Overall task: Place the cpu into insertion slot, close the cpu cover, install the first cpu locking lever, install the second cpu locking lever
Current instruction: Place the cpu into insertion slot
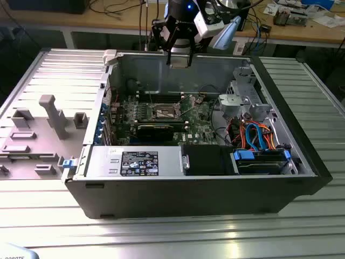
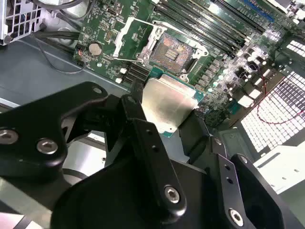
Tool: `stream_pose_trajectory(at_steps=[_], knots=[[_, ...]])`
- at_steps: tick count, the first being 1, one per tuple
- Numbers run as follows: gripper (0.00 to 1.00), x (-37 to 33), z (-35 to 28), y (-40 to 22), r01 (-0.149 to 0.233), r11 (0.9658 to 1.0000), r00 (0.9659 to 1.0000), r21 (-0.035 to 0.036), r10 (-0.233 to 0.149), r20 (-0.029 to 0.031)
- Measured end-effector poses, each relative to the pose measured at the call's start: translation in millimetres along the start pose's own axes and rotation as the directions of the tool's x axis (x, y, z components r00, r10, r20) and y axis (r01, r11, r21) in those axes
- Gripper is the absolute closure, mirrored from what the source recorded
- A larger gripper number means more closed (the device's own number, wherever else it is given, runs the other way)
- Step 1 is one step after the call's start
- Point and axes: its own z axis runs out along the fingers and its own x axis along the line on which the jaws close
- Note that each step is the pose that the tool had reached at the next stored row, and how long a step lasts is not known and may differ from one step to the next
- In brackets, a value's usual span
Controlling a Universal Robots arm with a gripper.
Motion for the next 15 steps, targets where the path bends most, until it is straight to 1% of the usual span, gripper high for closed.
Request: stream_pose_trajectory(at_steps=[9, 15], knots=[[0.45, 0.0, 0.0, 0.0, -0.001, 1.0000, 1.0000, 0.0000, 0.001, 0.0000], [0.45, 0.1, 0.1, 0.0, -0.044, 0.9990, 0.9990, -0.0010, 0.044, 0.0039]])
